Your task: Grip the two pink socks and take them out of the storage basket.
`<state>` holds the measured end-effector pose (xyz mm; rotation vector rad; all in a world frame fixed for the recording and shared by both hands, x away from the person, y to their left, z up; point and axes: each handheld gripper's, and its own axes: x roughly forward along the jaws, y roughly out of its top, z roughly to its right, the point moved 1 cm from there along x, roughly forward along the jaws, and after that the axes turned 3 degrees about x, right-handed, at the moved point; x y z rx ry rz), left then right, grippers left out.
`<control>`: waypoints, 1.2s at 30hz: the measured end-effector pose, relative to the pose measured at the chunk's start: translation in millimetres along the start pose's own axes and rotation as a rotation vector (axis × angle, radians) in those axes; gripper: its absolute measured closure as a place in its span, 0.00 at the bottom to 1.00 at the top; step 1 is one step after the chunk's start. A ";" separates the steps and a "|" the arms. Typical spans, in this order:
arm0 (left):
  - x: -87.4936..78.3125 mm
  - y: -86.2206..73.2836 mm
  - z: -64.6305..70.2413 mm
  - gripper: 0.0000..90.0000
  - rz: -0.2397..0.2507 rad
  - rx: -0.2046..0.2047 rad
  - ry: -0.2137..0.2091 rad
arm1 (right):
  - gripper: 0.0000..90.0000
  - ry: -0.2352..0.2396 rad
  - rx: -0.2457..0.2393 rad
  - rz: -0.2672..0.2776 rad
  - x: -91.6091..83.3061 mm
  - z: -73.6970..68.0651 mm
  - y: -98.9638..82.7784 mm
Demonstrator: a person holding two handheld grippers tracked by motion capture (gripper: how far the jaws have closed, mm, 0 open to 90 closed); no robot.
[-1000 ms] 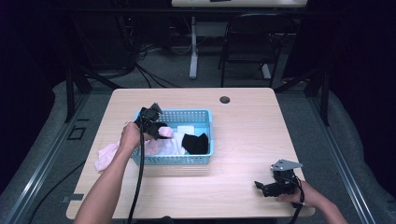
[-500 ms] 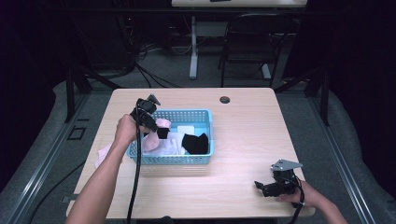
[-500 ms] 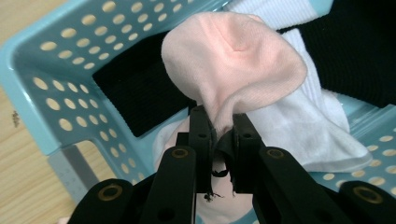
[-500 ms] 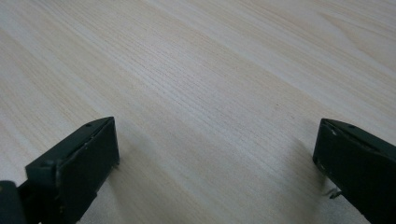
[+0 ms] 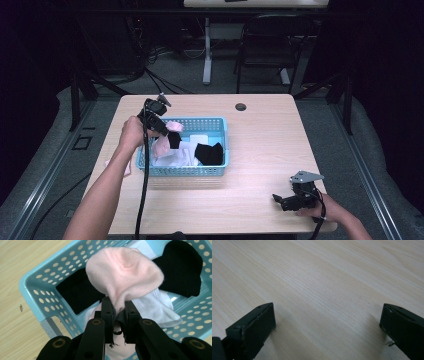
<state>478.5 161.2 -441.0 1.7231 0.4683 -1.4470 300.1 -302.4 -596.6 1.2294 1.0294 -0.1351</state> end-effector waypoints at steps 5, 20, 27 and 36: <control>-9.7 2.5 -0.7 0.91 -0.007 0.009 -0.015 | 0.00 0.001 0.000 0.000 0.0 0.1 0.0; -44.8 9.0 0.2 0.90 0.003 0.032 -0.018 | 0.00 0.000 0.000 0.001 0.1 0.0 -0.1; -64.4 7.9 -3.4 0.90 0.014 0.032 -0.006 | 0.00 0.000 0.000 0.001 0.1 -0.1 -0.1; -88.0 -1.5 -14.9 0.90 0.035 0.008 0.019 | 0.00 0.000 0.000 0.001 0.1 -0.1 -0.1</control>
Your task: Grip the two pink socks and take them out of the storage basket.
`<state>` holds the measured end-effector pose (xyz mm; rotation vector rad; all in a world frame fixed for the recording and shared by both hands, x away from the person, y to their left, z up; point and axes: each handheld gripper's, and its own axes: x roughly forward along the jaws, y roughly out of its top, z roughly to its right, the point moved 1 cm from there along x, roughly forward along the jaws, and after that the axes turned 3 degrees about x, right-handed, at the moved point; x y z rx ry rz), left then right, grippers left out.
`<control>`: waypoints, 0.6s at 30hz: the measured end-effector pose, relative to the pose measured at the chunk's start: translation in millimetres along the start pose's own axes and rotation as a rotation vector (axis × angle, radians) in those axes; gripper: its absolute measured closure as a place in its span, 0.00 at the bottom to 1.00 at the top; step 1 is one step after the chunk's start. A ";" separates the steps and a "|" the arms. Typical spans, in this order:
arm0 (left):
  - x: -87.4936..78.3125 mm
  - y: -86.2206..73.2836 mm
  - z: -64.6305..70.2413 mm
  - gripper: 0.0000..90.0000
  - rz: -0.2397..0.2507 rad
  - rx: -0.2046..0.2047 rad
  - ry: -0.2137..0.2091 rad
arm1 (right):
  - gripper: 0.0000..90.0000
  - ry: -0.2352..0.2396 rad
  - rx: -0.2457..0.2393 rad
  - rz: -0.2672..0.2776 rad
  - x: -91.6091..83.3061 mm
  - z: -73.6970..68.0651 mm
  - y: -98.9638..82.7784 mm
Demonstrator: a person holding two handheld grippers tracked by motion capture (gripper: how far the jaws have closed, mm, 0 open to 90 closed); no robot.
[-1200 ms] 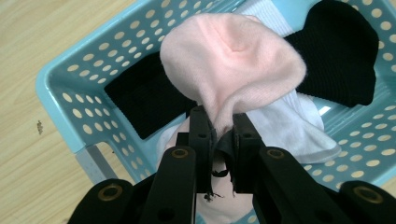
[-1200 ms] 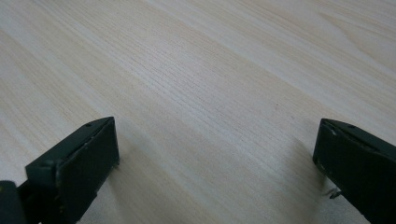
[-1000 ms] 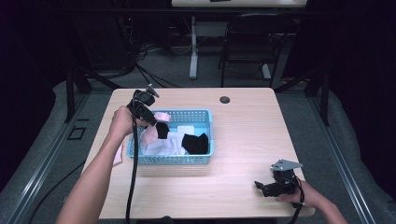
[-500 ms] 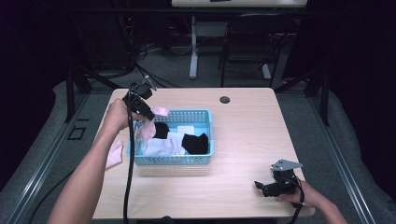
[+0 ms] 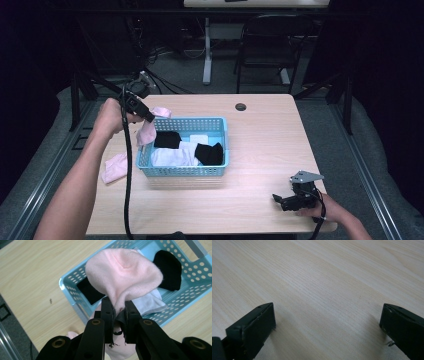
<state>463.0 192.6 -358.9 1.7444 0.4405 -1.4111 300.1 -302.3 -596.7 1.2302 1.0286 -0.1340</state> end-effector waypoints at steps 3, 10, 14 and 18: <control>-5.8 -4.1 -4.5 0.90 0.012 -0.017 0.005 | 0.00 0.000 0.000 0.000 0.0 0.0 0.0; -20.0 -15.3 -16.6 0.90 0.022 -0.036 0.026 | 0.00 0.000 0.000 0.000 0.0 0.0 0.0; -26.6 -22.6 -24.3 0.90 0.027 -0.056 0.040 | 0.00 0.000 0.000 0.000 0.0 0.0 0.0; -31.2 -30.8 -32.5 0.90 0.019 -0.067 0.057 | 0.00 0.000 0.000 0.000 0.0 0.0 0.0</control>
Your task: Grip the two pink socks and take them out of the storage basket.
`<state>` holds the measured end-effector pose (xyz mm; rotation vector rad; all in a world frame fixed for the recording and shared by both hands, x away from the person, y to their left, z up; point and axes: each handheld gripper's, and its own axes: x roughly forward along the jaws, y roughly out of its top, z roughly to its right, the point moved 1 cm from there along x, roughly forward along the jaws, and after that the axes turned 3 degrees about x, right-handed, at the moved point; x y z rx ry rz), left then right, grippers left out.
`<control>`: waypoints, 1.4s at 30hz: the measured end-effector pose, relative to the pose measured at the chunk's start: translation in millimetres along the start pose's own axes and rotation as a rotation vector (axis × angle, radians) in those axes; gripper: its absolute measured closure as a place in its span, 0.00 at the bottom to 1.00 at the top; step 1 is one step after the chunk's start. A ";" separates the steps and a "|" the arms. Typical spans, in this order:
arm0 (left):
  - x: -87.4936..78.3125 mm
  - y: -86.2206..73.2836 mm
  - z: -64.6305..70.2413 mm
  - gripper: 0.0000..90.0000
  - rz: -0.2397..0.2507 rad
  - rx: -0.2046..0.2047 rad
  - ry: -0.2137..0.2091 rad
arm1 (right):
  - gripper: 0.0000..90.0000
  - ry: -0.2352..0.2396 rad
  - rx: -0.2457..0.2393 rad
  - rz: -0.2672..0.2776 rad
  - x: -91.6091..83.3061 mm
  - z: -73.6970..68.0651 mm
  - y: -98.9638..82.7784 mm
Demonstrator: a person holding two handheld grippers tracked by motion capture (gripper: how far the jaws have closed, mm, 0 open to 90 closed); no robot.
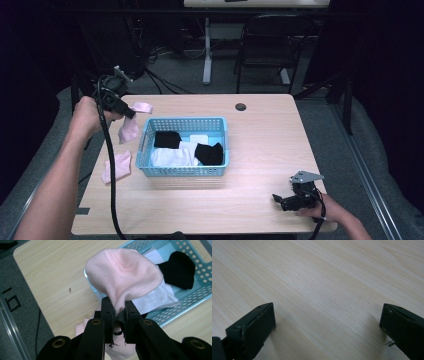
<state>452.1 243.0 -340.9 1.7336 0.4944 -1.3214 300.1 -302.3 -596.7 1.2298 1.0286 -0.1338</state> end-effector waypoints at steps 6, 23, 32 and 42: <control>-5.5 -12.0 -13.6 0.90 -0.002 -0.034 0.021 | 0.00 0.000 0.001 -0.001 0.0 0.0 0.0; 5.3 -45.8 -46.6 0.91 -0.045 -0.145 0.092 | 0.00 0.000 0.000 0.000 0.0 0.0 0.0; 30.1 -61.1 -60.1 0.91 -0.054 -0.208 0.088 | 0.00 0.000 0.000 0.000 0.1 0.1 0.0; 60.6 -66.7 -63.3 0.91 -0.055 -0.244 0.052 | 0.00 0.000 0.000 -0.001 0.0 0.1 0.1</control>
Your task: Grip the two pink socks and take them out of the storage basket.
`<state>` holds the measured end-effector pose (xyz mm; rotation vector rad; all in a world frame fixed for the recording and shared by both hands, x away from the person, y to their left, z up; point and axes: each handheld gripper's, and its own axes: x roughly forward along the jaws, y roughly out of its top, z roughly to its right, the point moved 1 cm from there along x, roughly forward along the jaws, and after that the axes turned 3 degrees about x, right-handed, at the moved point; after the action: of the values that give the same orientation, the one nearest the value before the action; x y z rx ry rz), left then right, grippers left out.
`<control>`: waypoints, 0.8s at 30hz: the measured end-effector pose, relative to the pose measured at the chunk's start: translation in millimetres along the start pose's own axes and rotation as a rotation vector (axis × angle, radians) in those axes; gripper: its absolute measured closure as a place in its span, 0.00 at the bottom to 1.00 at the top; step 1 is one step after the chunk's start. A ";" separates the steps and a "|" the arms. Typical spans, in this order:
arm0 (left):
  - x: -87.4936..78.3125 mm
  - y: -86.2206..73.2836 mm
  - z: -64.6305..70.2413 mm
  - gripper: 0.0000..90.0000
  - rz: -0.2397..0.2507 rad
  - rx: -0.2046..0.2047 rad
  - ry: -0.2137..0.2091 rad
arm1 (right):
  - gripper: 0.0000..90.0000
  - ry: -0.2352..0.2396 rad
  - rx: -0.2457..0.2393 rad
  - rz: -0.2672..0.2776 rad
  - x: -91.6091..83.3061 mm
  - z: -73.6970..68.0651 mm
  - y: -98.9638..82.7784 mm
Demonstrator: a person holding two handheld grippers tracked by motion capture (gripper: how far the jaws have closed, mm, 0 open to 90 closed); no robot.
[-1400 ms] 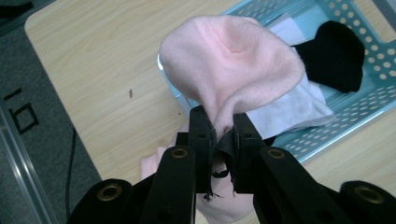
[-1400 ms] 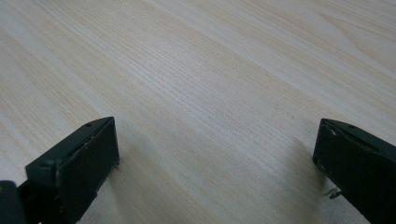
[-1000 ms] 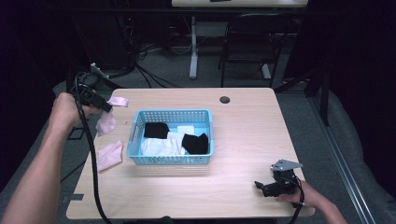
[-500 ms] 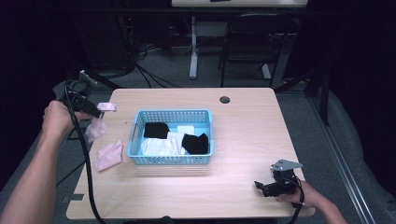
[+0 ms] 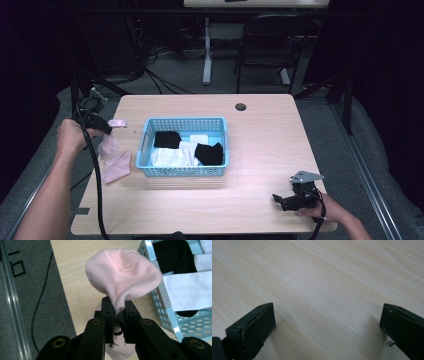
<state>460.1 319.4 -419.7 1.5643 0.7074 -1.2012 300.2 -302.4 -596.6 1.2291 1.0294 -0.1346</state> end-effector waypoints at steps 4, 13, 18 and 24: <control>6.9 1.8 3.5 0.91 -0.005 0.009 0.024 | 0.00 0.002 0.000 -0.001 0.0 0.0 0.0; 33.4 -4.1 0.4 0.91 -0.025 -0.025 0.008 | 0.00 0.005 0.002 0.002 0.1 0.0 0.0; 51.0 -8.2 -2.1 0.91 -0.036 -0.045 0.003 | 0.00 0.005 0.002 0.002 0.1 0.0 0.1; 68.9 -9.0 -3.4 0.90 -0.016 -0.074 -0.008 | 0.00 0.006 0.001 0.001 0.1 0.1 0.1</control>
<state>476.6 317.5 -487.2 1.4940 0.7528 -1.1795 300.3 -302.4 -596.7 1.2316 1.0337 -0.1314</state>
